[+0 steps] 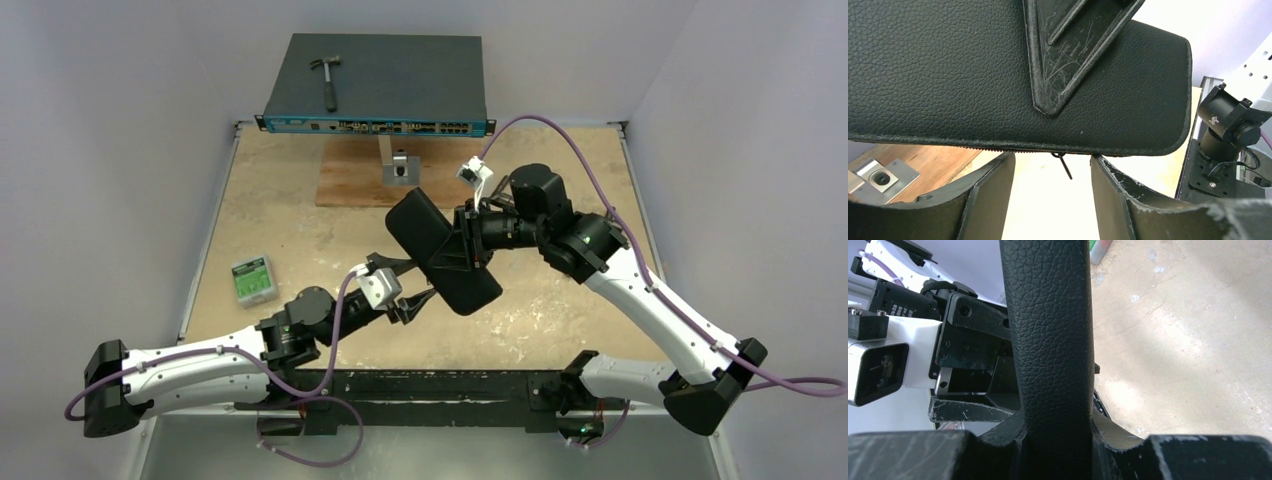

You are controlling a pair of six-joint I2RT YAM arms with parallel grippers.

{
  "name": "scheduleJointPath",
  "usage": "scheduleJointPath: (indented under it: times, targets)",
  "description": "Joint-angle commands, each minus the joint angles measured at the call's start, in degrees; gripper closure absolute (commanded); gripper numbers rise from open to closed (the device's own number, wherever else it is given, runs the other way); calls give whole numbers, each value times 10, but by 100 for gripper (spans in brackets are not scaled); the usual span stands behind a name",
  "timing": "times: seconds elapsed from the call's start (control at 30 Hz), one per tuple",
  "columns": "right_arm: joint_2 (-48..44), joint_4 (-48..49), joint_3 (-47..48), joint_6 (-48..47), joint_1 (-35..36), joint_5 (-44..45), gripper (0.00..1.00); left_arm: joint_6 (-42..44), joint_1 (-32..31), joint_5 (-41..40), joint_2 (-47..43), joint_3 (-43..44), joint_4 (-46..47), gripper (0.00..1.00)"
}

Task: Sort the hair-cutting tools
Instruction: Zip the hairdressing tool bag at the center of the board.

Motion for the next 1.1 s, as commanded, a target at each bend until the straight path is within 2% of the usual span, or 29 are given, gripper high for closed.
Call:
scheduleJointPath:
  times: [0.0,0.13,0.4,0.63,1.07]
  targets:
    - [-21,33,21,2,2,-12,100,-11,-3,5,5,27,36,46]
    - [-21,35,18,3,4,-13,100,-10,-3,2,7,27,37,60]
    - [-23,40,12,6,6,-13,100,-5,-3,-12,-2,25,37,99]
    - [-26,39,6,6,7,-11,100,-1,-3,-29,-15,26,26,100]
    - [-31,19,-28,-22,21,-11,100,78,-3,-125,-57,82,-119,100]
